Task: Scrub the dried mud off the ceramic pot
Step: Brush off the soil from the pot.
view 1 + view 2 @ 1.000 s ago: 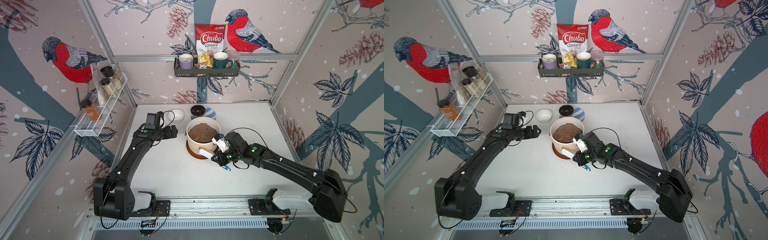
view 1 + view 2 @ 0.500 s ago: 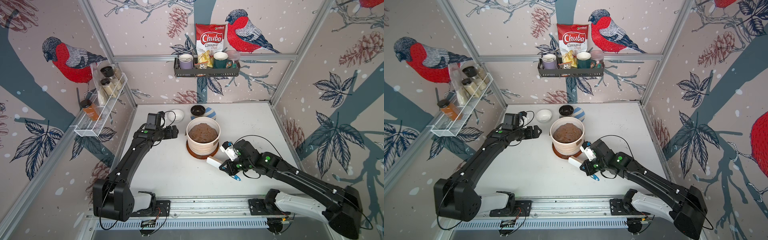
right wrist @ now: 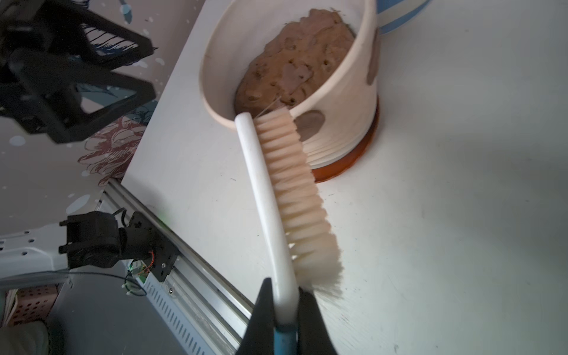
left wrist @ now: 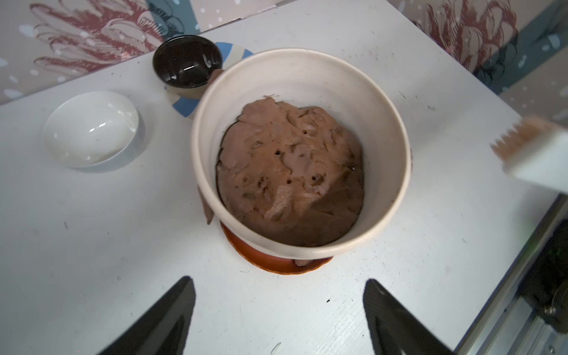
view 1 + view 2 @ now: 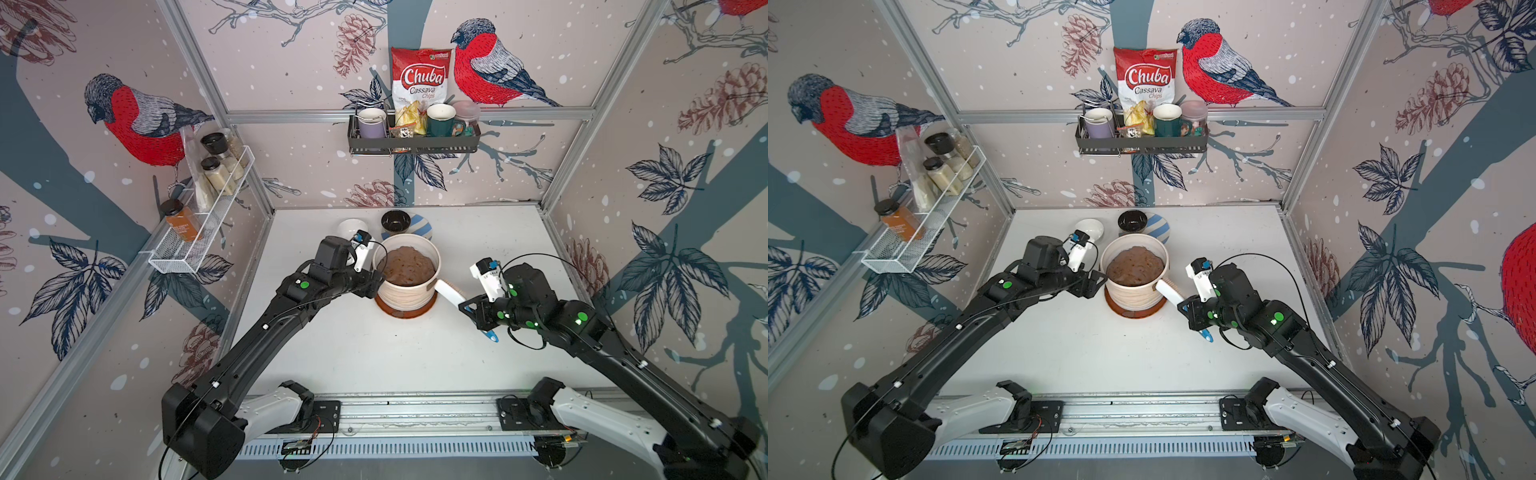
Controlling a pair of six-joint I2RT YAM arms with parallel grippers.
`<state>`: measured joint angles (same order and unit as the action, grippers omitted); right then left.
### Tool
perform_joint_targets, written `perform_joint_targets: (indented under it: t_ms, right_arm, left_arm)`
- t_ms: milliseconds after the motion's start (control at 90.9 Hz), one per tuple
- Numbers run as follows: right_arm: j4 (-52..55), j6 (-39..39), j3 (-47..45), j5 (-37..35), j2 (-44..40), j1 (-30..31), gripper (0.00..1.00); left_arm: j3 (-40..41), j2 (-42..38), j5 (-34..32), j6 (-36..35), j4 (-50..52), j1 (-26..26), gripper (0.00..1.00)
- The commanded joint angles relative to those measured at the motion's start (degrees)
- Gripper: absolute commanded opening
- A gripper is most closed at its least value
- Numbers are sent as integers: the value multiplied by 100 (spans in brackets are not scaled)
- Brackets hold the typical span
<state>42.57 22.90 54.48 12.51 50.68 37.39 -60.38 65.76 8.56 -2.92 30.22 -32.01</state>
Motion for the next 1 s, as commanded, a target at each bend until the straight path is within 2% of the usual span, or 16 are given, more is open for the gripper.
perform_joint_targets:
  t_ms: [0, 99, 154, 198, 308, 374, 528, 638, 825, 902, 990]
  right_arm:
    - [142, 461, -159, 1095, -18, -722, 0]
    - [-773, 1020, -596, 3122, -12, -1432, 0]
    - [-1213, 1335, -724, 3764, -28, -1638, 0]
    - [-1301, 1385, -721, 3960, -31, -1730, 0]
    - [-1339, 1475, -715, 4202, 68, -1890, 0]
    - [-1809, 2001, -925, 4356, 143, -2016, 0]
    - [-3831, 4600, -1622, 4321, 196, -2161, 0]
    - [-5111, 5840, -1806, 4229, 235, -2076, 0]
    - [-4740, 5535, -1457, 4188, 633, -1735, 0]
    - [-4809, 5374, -1410, 4136, 874, -1597, 0]
    - [-4936, 5164, -1305, 4123, 1249, -1466, 0]
  left_arm:
    - [15, 9, -160, -1355, -18, -460, 85]
    - [-21, 190, -150, -2186, 93, -804, 86]
    - [-125, 337, -134, -2529, 253, -885, 87]
    - [-261, 426, -186, -2572, 318, -894, 87]
    - [-422, 534, -147, -2779, 296, -890, 88]
    - [-417, 553, -19, -3259, 316, -895, 88]
    - [-565, 818, 220, -4196, 498, -896, 82]
    - [-743, 1163, 238, -4520, 653, -904, 70]
    - [-1156, 1780, 217, -4596, 905, -904, 47]
    - [-1323, 1887, 273, -4544, 1001, -904, 32]
    - [-1292, 1885, 390, -4564, 914, -903, 27]
